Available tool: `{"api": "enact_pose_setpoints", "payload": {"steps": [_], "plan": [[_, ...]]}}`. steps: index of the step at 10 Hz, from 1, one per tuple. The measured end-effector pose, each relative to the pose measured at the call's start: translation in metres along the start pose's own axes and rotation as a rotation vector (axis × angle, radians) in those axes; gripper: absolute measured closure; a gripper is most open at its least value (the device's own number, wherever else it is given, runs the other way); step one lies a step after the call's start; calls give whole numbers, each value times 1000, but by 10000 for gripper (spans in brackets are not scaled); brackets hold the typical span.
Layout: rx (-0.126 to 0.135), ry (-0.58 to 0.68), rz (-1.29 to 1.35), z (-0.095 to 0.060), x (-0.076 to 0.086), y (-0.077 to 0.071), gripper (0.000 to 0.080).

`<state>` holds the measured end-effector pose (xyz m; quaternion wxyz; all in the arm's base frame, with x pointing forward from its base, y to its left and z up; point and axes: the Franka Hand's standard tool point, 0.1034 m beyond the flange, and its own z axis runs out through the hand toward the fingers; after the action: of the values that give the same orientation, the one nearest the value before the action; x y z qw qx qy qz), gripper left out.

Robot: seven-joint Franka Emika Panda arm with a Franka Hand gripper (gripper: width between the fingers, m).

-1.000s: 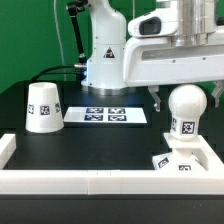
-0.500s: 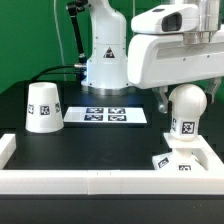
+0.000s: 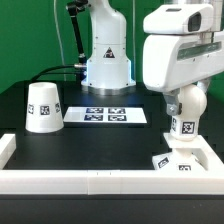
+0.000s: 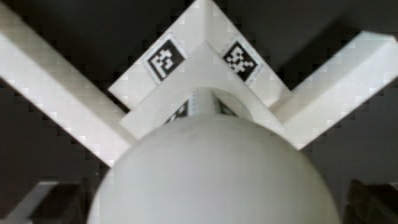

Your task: Assemble lamp

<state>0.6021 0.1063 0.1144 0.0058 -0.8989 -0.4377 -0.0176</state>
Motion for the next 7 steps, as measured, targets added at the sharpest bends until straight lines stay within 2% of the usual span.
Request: {"api": "enact_pose_setpoints", "payload": {"steps": [4, 7], "plan": [[-8, -9, -181, 1, -1, 1, 100], [-26, -34, -338, 1, -2, 3, 100]]}}
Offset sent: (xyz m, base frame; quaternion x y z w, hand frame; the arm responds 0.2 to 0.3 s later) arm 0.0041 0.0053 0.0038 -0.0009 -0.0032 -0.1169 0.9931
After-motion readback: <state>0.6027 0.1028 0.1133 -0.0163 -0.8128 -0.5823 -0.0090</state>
